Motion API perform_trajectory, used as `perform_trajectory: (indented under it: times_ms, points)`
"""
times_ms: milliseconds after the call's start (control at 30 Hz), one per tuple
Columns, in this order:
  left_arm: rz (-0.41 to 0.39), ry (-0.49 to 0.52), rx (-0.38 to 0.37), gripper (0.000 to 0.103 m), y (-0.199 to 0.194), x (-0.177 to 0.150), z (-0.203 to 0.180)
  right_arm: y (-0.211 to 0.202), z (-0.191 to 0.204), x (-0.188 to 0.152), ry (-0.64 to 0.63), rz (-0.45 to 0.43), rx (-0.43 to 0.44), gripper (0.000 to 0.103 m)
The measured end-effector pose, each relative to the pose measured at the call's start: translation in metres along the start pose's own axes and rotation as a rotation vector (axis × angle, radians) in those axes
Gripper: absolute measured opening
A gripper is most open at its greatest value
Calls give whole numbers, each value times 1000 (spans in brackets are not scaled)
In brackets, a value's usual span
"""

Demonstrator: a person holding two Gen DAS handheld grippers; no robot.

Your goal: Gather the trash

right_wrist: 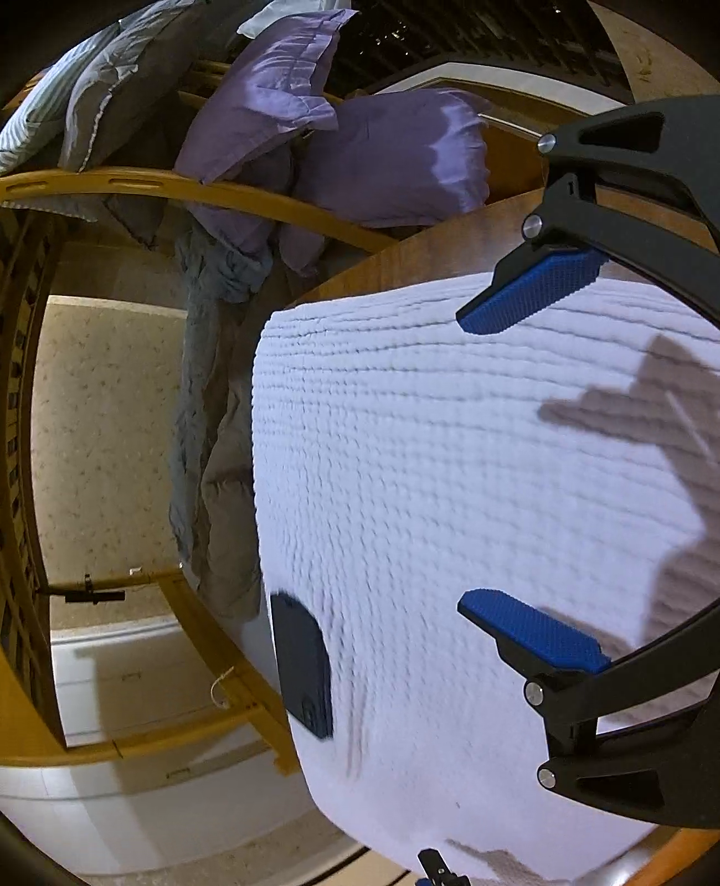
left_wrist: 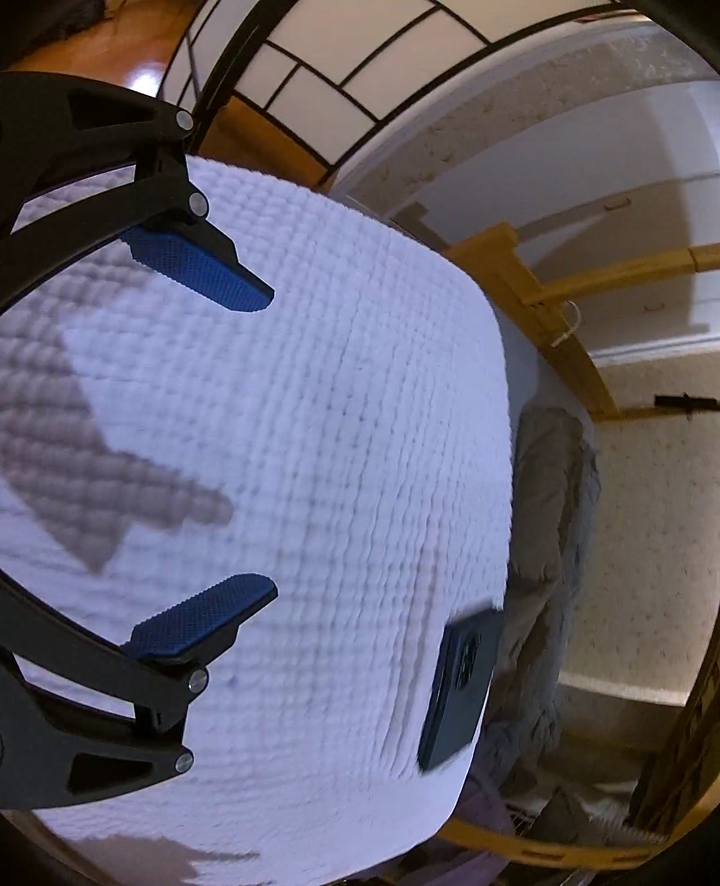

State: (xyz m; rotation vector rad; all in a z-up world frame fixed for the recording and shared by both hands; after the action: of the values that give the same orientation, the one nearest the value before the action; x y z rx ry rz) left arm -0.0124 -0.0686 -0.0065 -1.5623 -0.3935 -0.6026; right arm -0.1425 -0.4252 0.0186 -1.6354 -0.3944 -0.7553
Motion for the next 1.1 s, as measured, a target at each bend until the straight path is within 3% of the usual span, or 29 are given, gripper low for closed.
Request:
perform_trajectory:
  times_ms: [467, 1100]
  points:
    - [38, -96, 40, 101, 39, 15, 15, 57, -18, 1, 45, 87, -16, 92]
    - [36, -106, 21, 102, 43, 13, 18, 63, -7, -2, 3, 121, -10, 99]
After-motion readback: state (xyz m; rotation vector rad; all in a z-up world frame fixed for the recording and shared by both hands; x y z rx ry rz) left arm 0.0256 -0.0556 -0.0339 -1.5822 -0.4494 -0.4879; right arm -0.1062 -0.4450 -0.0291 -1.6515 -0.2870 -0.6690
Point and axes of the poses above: each gripper's, at about its wrist camera, not at the fingertips, and y roughly the way its jaws point, z to its left, x to its top, the point moved 5 cm from there along y, roughly the way its jaws point, and after that the axes turned 6 degrees about -y, right-handed, at the moved point
